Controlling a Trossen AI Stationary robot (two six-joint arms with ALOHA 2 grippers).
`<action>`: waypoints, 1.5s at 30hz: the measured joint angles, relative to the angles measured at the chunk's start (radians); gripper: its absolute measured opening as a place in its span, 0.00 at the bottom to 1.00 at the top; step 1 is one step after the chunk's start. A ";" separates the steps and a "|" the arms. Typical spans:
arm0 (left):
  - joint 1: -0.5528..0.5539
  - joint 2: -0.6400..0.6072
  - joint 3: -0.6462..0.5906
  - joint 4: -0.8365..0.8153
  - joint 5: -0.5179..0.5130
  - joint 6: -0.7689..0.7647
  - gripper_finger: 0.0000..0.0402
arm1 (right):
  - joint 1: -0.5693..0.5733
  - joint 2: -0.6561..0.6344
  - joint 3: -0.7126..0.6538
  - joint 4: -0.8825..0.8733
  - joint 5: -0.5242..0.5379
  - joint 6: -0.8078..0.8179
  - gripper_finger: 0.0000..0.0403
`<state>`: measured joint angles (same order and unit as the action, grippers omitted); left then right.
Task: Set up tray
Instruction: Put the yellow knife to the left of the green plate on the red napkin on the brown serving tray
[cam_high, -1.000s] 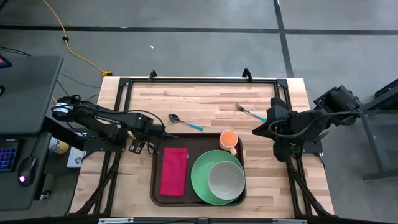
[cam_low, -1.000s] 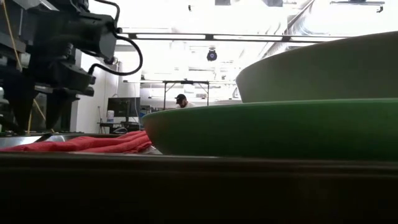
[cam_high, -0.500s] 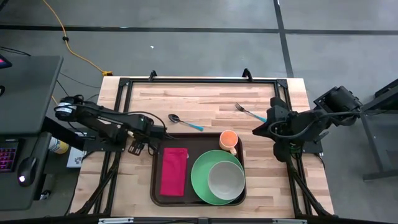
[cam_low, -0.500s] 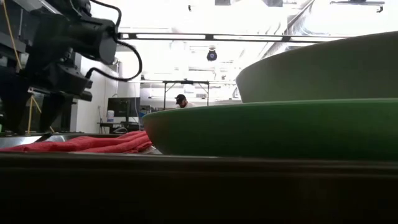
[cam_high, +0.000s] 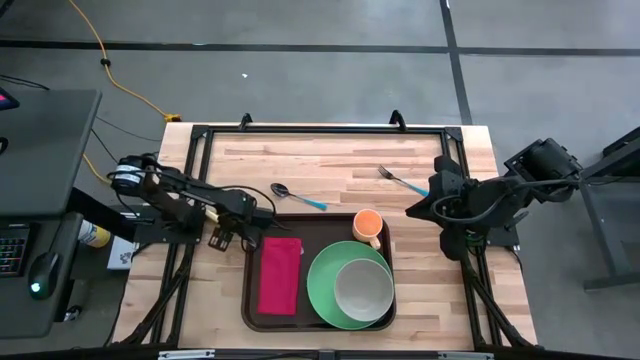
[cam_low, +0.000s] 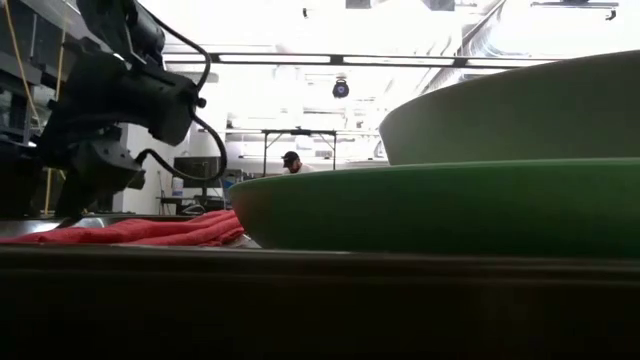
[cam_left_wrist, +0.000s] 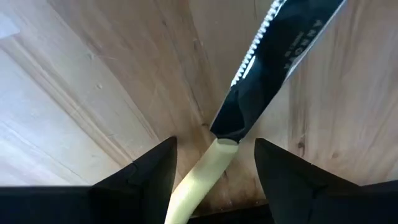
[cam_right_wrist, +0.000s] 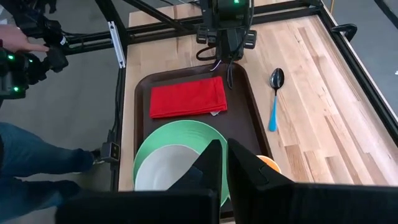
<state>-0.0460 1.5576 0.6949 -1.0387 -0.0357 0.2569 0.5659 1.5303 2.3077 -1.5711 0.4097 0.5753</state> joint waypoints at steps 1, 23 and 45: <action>0.000 0.006 0.001 0.000 -0.002 0.000 0.61 | 0.000 0.000 0.000 0.000 0.000 0.000 0.00; 0.001 0.002 0.062 -0.009 -0.005 -0.121 0.12 | 0.051 0.000 0.000 0.005 0.073 0.026 0.00; 0.076 -0.268 0.455 0.428 0.347 -0.534 0.12 | 0.051 0.000 0.000 0.000 0.216 0.122 0.00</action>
<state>0.0305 1.2898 1.1498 -0.6107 0.3110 -0.2769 0.6174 1.5307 2.3077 -1.5708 0.6254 0.6973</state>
